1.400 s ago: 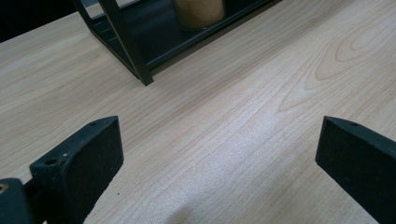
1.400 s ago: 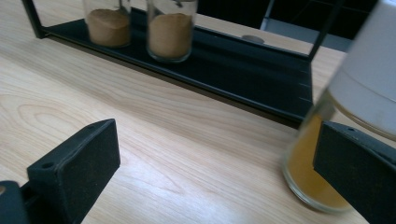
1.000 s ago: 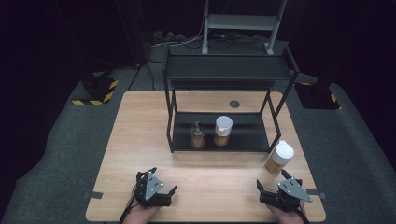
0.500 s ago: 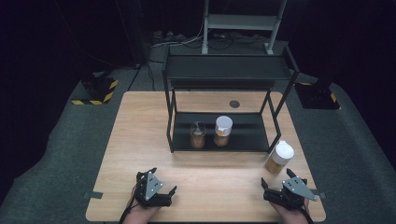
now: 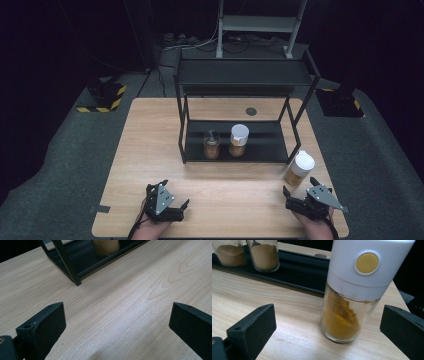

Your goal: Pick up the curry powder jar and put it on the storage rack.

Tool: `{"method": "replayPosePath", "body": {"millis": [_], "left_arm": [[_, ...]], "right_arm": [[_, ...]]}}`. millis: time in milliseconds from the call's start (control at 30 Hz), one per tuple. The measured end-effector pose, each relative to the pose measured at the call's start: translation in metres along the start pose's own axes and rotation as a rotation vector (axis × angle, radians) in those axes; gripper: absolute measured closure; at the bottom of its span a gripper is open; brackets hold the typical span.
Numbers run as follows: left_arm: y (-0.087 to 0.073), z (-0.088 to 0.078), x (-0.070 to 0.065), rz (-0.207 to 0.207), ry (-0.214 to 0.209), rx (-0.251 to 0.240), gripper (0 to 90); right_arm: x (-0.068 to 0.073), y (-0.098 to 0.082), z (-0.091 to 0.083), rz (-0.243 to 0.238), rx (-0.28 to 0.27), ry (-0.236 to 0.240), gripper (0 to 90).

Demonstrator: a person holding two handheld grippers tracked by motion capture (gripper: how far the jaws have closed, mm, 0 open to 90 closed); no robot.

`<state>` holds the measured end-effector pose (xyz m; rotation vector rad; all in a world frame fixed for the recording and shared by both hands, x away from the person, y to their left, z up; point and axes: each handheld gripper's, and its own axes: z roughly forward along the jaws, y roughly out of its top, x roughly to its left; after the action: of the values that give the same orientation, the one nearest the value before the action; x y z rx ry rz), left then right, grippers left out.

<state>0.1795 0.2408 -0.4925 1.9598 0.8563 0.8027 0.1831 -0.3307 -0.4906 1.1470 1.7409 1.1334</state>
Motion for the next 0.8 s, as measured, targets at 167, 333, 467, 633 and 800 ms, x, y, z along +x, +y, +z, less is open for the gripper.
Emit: {"method": "replayPosePath", "body": {"millis": [167,333,467,633,800], "left_arm": [[0.000,0.000,0.000,0.005,-0.001,0.002,1.1],[0.001,0.000,0.000,0.011,-0.005,0.005,1.1],[0.001,0.000,0.000,0.010,-0.008,0.004,1.1],[0.001,0.001,0.001,0.015,-0.013,0.005,1.1],[0.001,0.001,0.001,0.018,-0.015,0.007,1.1]], "right_arm": [[-0.004,0.002,0.003,0.005,-0.002,-0.001,0.0],[-0.008,0.004,0.006,0.017,-0.004,-0.001,0.0],[-0.011,0.005,0.008,0.023,-0.006,-0.005,0.0],[-0.014,0.008,0.013,0.029,0.000,-0.007,0.0],[-0.015,0.009,0.018,0.036,-0.001,-0.014,0.0]]}}
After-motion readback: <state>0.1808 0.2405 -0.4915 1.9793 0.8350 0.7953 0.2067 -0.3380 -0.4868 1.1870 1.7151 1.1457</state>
